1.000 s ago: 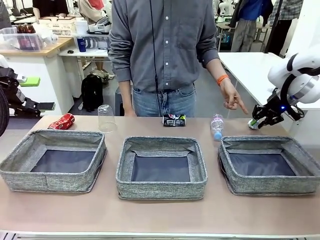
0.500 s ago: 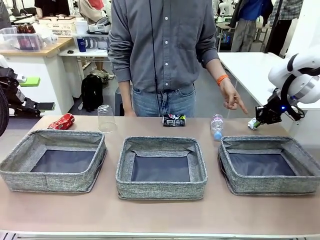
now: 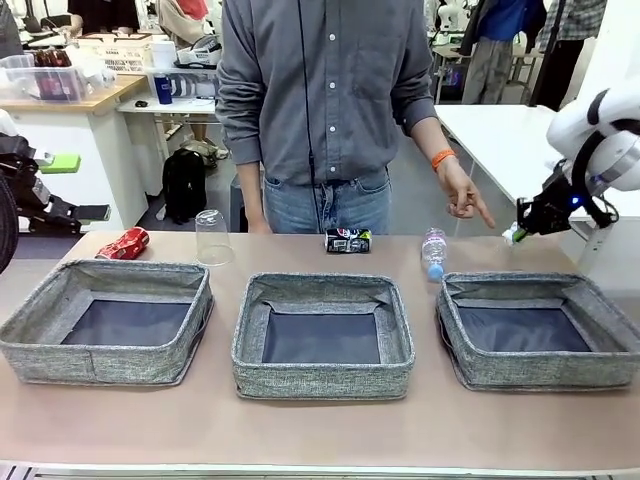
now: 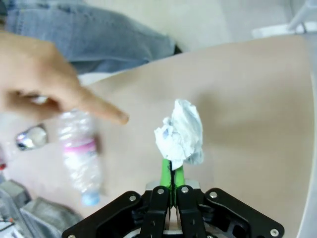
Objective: Sort the waste into the appropriate baskets.
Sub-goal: Pick up the waste item pointed out by the person.
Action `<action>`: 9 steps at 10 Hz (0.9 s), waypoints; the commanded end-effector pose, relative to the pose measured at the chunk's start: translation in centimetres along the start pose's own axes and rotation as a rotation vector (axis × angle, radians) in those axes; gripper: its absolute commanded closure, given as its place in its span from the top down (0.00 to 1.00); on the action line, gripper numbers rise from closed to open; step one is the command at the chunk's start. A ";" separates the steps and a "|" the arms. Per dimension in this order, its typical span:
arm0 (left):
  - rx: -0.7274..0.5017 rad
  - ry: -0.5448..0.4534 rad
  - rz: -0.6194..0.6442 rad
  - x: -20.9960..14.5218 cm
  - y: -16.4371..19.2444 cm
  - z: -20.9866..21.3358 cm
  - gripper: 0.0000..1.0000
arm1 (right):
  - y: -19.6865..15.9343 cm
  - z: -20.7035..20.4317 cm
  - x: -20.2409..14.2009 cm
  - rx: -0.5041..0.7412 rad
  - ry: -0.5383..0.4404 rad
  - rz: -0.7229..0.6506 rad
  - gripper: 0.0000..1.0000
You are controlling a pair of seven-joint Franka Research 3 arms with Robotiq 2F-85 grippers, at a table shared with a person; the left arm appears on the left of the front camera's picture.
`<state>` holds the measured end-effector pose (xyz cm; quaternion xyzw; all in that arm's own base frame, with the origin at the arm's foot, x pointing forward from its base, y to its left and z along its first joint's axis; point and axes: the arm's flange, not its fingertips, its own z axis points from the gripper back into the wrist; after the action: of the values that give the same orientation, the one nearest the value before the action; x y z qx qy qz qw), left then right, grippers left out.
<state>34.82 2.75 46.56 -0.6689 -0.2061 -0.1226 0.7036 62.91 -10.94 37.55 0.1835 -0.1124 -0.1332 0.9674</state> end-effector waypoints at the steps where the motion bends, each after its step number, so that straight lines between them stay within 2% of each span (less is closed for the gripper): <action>1: -0.023 -0.014 -0.020 0.2 -0.1 -0.2 1.00 | 4.7 8.1 -4.9 -0.023 0.065 -0.139 0.00; 2: -0.023 -0.014 -0.020 0.2 -0.1 -0.2 1.00 | 6.8 10.8 -7.3 -0.055 0.069 -0.134 0.00; 3: -0.023 -0.014 -0.020 0.2 -0.1 -0.2 1.00 | 8.7 12.6 -9.8 -0.079 0.116 -0.154 0.00; 4: -0.023 -0.014 -0.020 0.2 -0.1 -0.2 1.00 | 10.6 13.9 -12.5 -0.059 0.172 -0.090 0.00; 6: -0.023 -0.014 -0.020 0.2 -0.1 -0.2 1.00 | 13.8 15.1 -18.9 -0.094 0.185 0.053 0.00; 7: -0.023 -0.014 -0.020 0.2 -0.1 -0.2 1.00 | 14.3 14.6 -20.7 -0.119 0.231 0.109 0.00; 8: -0.023 -0.014 -0.020 0.2 -0.1 -0.2 1.00 | 13.6 13.9 -19.8 -0.106 0.221 0.055 0.00; 9: -0.023 -0.014 -0.020 0.2 -0.1 -0.2 1.00 | 14.7 15.2 -19.3 -0.084 0.227 0.034 0.00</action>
<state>34.82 2.76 46.56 -0.6687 -0.2063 -0.1226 0.7038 42.77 4.09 52.96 0.1504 0.0074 -0.0903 0.9845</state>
